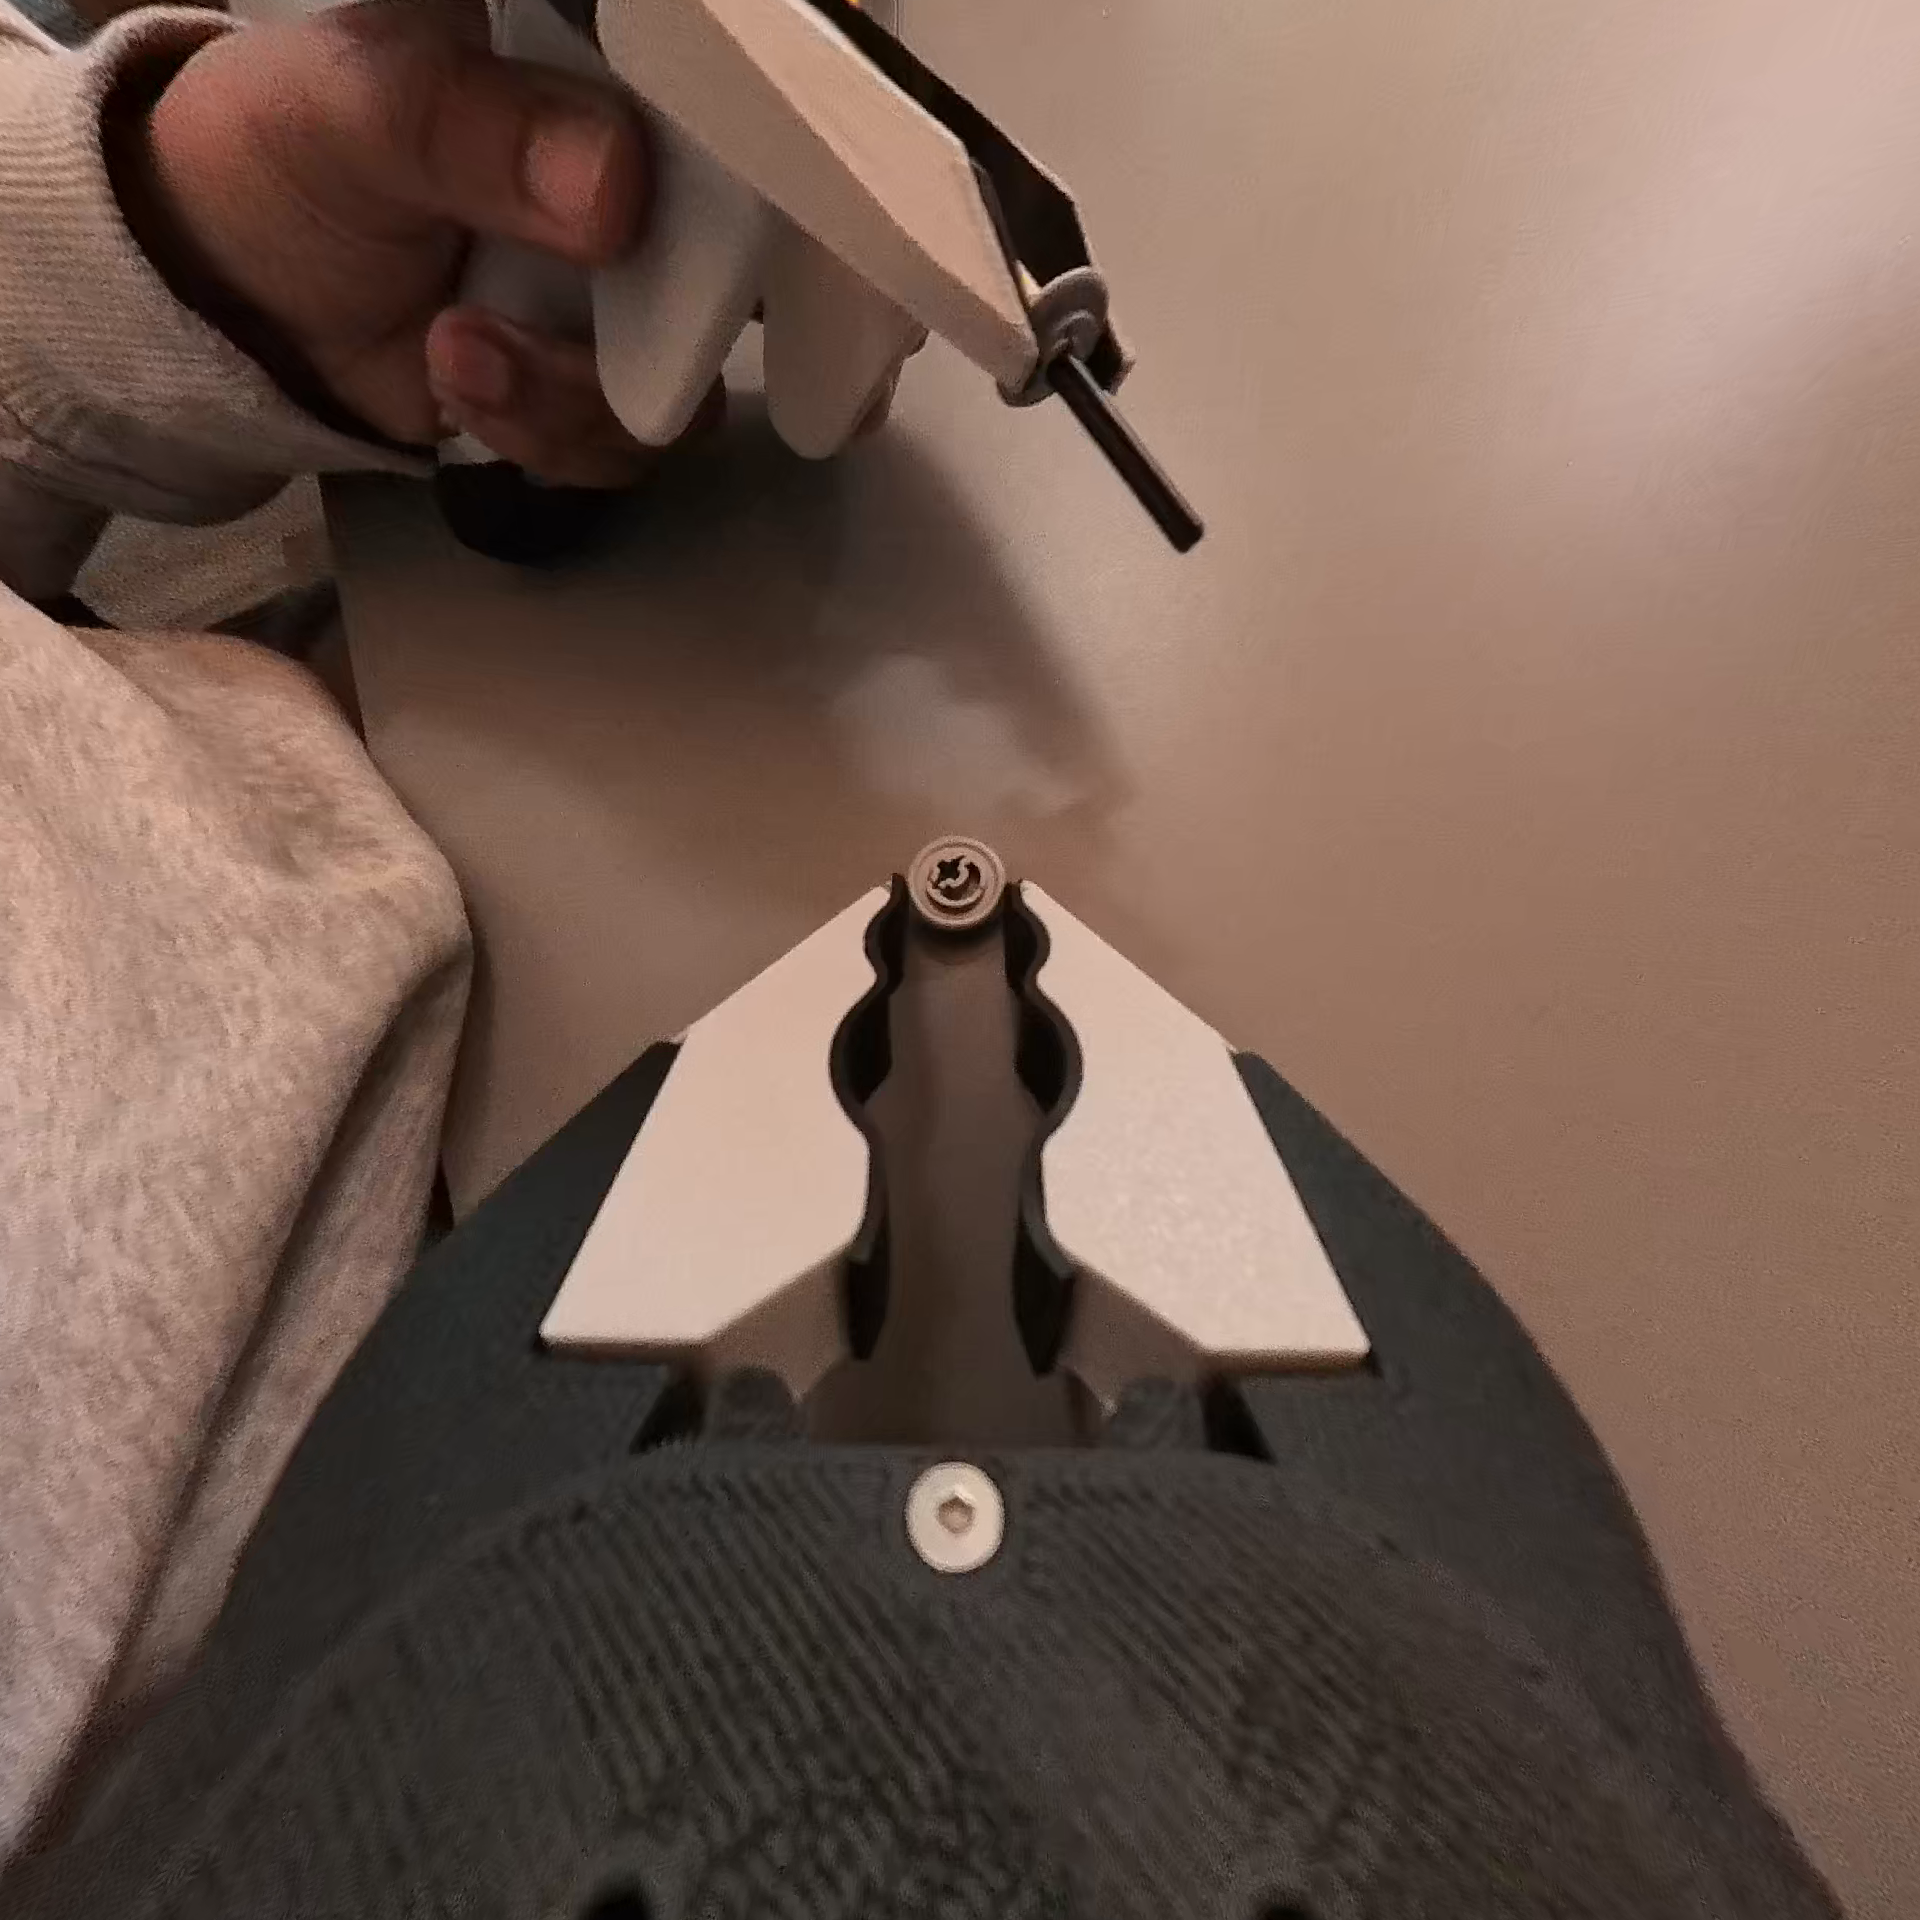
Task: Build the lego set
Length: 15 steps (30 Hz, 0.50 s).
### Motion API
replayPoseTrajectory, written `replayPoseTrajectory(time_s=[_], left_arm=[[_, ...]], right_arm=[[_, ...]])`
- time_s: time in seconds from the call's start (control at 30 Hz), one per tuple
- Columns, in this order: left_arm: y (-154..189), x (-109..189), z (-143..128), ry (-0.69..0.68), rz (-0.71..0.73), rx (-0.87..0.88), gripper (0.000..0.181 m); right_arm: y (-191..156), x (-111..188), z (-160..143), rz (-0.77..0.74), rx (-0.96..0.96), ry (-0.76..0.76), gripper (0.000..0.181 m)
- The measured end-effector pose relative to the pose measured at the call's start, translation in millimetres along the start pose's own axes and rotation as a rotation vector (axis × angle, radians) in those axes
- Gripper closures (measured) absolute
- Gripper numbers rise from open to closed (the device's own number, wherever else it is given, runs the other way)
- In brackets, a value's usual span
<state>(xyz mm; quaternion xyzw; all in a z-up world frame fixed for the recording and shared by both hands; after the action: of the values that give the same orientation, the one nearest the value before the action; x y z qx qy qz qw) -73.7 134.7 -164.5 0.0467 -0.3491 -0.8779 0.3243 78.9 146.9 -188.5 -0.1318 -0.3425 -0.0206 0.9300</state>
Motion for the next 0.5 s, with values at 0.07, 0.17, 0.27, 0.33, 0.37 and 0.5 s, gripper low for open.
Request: replayPoseTrajectory(time_s=[0.07,0.17,0.27,0.33,0.37,0.5], left_arm=[[0.0,0.0,-0.1,-0.001,-0.002,0.001,0.166],[-0.1,-0.2,-0.2,-0.003,-0.004,0.002,0.166],[-0.1,-0.4,-0.3,-0.004,-0.004,0.001,0.166],[-0.1,-0.4,-0.3,-0.005,-0.005,0.002,0.166],[-0.1,-0.4,-0.2,-0.005,-0.006,0.003,0.166],[-0.1,-0.4,-0.3,-0.005,-0.007,0.003,0.166]], right_arm=[[-0.6,0.0,-0.2,-0.009,0.016,0.0,0.163],[-0.8,0.4,-0.6,-0.018,0.026,0.0,0.163],[1.0,2.4,-2.2,-0.049,0.05,0.002,0.163],[2.9,4.3,-3.3,-0.069,0.057,0.003,0.164],[4.1,5.1,-3.7,-0.078,0.057,0.004,0.164],[9.6,8.4,-5.2,-0.112,0.056,0.008,0.165]])
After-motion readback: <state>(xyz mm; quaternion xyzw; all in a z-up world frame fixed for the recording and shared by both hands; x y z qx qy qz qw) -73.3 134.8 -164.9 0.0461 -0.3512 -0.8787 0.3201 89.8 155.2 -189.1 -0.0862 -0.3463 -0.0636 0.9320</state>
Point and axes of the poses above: each gripper's, where its closed fingertips meet, x back along the fingers, z out of its top, y = z × x across the jaws, the point moved 7 cm from there along x, back along the fingers, and after that the axes turned 5 degrees about -x, right-handed, at the moved point
